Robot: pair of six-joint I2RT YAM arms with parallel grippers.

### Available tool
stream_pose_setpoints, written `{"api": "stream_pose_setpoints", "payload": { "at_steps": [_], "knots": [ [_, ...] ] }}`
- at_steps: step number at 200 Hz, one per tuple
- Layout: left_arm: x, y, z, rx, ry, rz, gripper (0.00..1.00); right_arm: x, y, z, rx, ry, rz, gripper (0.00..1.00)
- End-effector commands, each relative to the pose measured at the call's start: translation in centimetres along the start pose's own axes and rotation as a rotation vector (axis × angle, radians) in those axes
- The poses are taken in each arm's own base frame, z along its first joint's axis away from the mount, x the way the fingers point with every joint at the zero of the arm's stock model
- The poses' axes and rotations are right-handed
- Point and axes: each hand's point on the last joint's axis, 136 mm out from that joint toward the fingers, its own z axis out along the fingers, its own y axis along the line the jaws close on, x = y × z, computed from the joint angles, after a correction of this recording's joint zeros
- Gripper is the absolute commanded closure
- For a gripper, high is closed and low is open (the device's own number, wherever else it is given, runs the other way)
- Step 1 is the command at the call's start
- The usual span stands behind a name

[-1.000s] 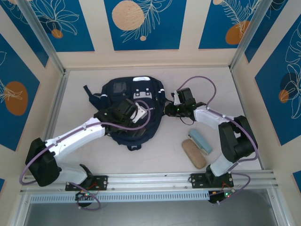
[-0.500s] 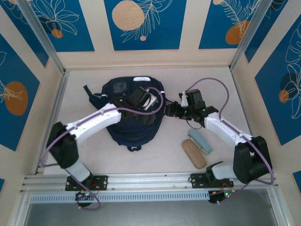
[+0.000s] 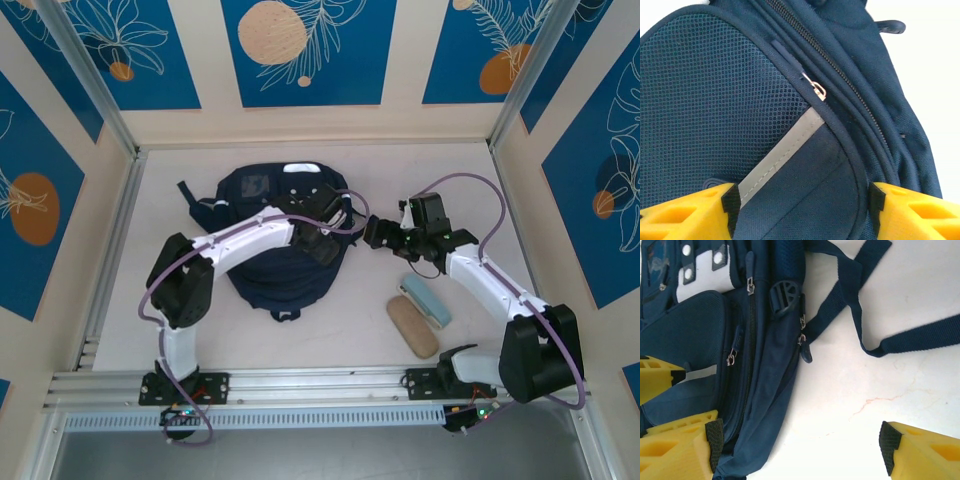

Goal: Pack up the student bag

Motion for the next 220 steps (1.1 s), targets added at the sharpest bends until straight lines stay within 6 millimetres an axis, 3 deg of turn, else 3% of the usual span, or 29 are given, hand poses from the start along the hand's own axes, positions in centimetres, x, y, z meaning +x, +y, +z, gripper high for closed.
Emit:
{"api": "stream_pose_setpoints", "payload": {
  "at_steps": [1, 35, 61, 120, 189, 206, 220],
  "knots": [
    [0.2, 1.2, 0.2, -0.095, 0.041, 0.024, 0.33, 0.7, 0.1, -0.8, -0.017, 0.019, 0.031, 0.17],
    [0.3, 0.8, 0.6, -0.078, 0.077, 0.044, 0.30, -0.1, 0.5, -1.8, -0.016, 0.009, 0.046, 0.17],
    [0.2, -0.8, 0.3, 0.013, 0.073, 0.072, 0.25, -0.8, 0.6, -1.7, -0.019, -0.001, 0.050, 0.17],
    [0.4, 0.4, 1.4, -0.068, 0.117, 0.079, 0.34, -1.0, 0.6, -1.5, -0.020, 0.001, 0.085, 0.17],
    [1.0, 1.2, 1.5, -0.113, 0.130, 0.091, 0.34, -2.3, 1.1, -2.0, -0.033, -0.023, 0.057, 0.18],
    [1.1, 1.9, 1.2, -0.156, 0.132, 0.097, 0.42, -2.8, 1.3, -1.9, -0.045, -0.035, 0.056, 0.18],
    [1.2, 2.5, 0.3, -0.181, 0.121, 0.092, 0.56, -3.3, 1.7, -1.7, -0.059, -0.048, 0.056, 0.18]
  ]
}}
